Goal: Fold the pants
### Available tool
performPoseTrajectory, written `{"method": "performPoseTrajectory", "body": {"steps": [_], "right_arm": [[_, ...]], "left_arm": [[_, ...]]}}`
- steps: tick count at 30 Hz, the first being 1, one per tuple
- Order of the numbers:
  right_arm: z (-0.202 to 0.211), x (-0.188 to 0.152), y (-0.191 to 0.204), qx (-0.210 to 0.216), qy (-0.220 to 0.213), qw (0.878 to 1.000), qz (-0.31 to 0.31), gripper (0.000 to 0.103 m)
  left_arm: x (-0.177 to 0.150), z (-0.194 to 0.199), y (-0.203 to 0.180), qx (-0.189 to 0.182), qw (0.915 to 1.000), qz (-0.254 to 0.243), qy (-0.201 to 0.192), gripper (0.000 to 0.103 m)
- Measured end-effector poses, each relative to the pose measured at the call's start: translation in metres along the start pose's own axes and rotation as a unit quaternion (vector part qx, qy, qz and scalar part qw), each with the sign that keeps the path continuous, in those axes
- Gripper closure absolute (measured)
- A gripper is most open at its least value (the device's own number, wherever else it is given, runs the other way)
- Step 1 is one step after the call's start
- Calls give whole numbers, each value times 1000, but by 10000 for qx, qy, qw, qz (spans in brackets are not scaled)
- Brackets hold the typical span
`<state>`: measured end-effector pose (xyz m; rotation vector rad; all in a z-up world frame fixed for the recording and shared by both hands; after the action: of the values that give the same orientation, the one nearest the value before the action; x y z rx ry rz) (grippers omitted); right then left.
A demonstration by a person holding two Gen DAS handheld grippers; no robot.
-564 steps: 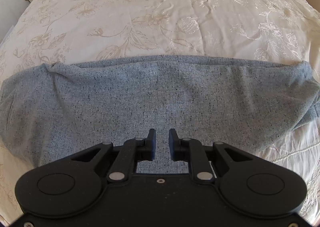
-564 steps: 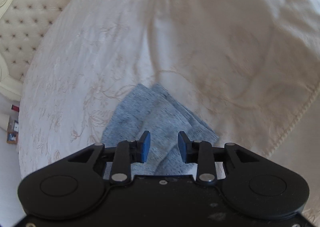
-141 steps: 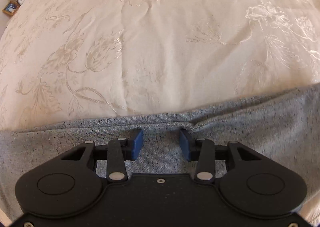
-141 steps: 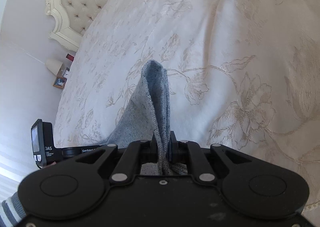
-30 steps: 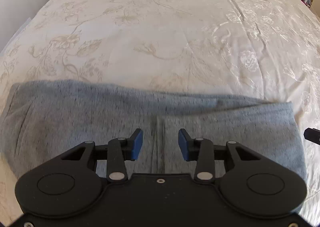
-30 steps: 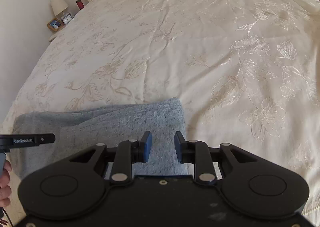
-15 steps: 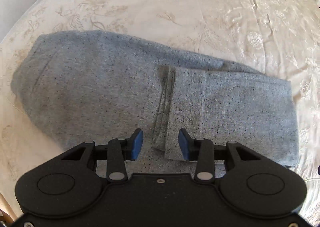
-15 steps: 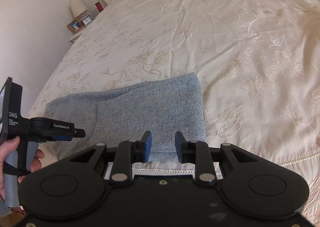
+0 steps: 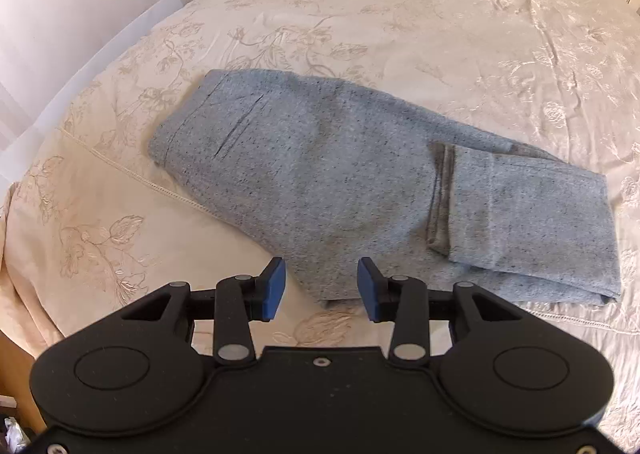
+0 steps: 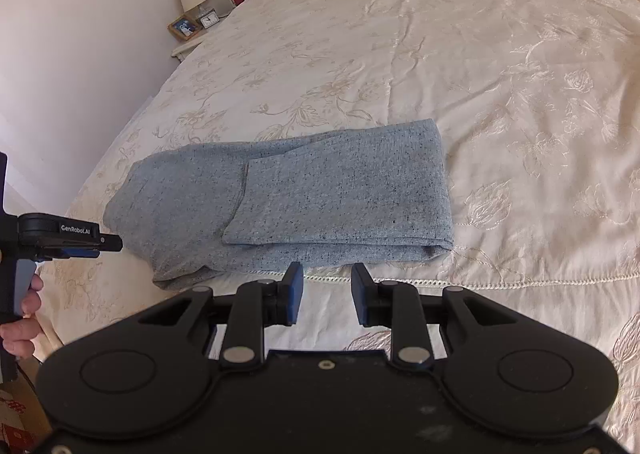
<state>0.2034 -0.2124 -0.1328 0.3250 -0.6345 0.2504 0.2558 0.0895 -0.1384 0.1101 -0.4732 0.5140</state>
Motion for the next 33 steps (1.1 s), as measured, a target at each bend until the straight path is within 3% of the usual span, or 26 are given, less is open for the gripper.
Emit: {"method": "performPoseTrajectory", "body": {"steps": [7, 13, 21, 26, 31, 33], "right_arm": [[-9, -6, 30, -400, 153, 9989, -195, 75], [-27, 1, 62, -648, 208, 9958, -620, 75], [-46, 18, 111, -739, 185, 9943, -742, 75], [-58, 26, 130, -753, 283, 9942, -712, 75], [-70, 32, 132, -841, 422, 9931, -700, 75], [-74, 35, 131, -876, 457, 9924, -729, 75]], "left_arm": [[32, -35, 59, -60, 9998, 163, 90, 54], [81, -65, 102, -205, 9998, 31, 25, 54], [137, -106, 140, -268, 9996, -77, -26, 54], [152, -128, 146, -399, 9991, -130, -1, 51], [148, -171, 150, -486, 9979, -184, 391, 49], [146, -189, 153, -531, 9971, -142, 517, 41]]}}
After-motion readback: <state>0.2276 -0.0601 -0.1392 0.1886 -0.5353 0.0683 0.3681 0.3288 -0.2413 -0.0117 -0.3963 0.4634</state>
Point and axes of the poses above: each gripper's, at about its wrist camera, not at the fingertips, and z roughly against the way its jaws point, y to its left, x to its top, the point moved 10 cm from there along -z, roughly the way its jaws point, and after that the axes turned 13 degrees about z, right-handed, at the moved point
